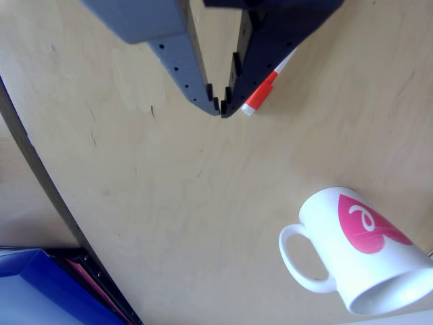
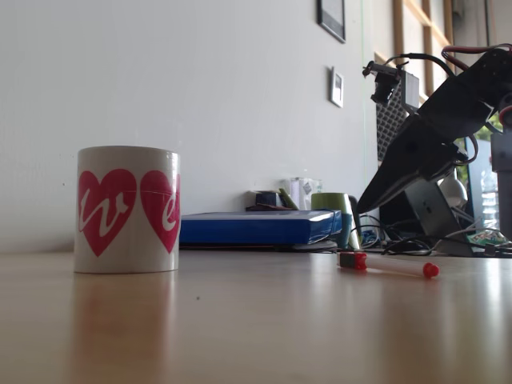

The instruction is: Grab the pen and place it in the cup.

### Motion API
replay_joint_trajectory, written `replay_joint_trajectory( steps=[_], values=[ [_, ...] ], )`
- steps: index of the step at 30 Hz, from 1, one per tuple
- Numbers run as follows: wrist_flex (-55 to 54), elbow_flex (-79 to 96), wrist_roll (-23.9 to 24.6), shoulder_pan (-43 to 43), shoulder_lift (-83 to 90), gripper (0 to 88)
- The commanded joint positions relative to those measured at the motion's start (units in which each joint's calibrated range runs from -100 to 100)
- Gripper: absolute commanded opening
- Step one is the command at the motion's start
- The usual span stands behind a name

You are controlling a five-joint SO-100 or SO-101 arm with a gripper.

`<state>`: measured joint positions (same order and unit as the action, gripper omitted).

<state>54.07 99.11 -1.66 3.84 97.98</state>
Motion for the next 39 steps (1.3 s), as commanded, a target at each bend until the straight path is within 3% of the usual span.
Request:
replay_joint_trajectory(
  steps=[1, 23, 39],
  values=[
    [-0.6, -0.1, -0.2, -0.7, 1.0, 1.2],
    [-2.0, -1.1, -0.1, -0.5, -1.8, 1.2],
    [-22.3, -12.9, 0.5, -0.1, -33.3, 1.7]
  ],
)
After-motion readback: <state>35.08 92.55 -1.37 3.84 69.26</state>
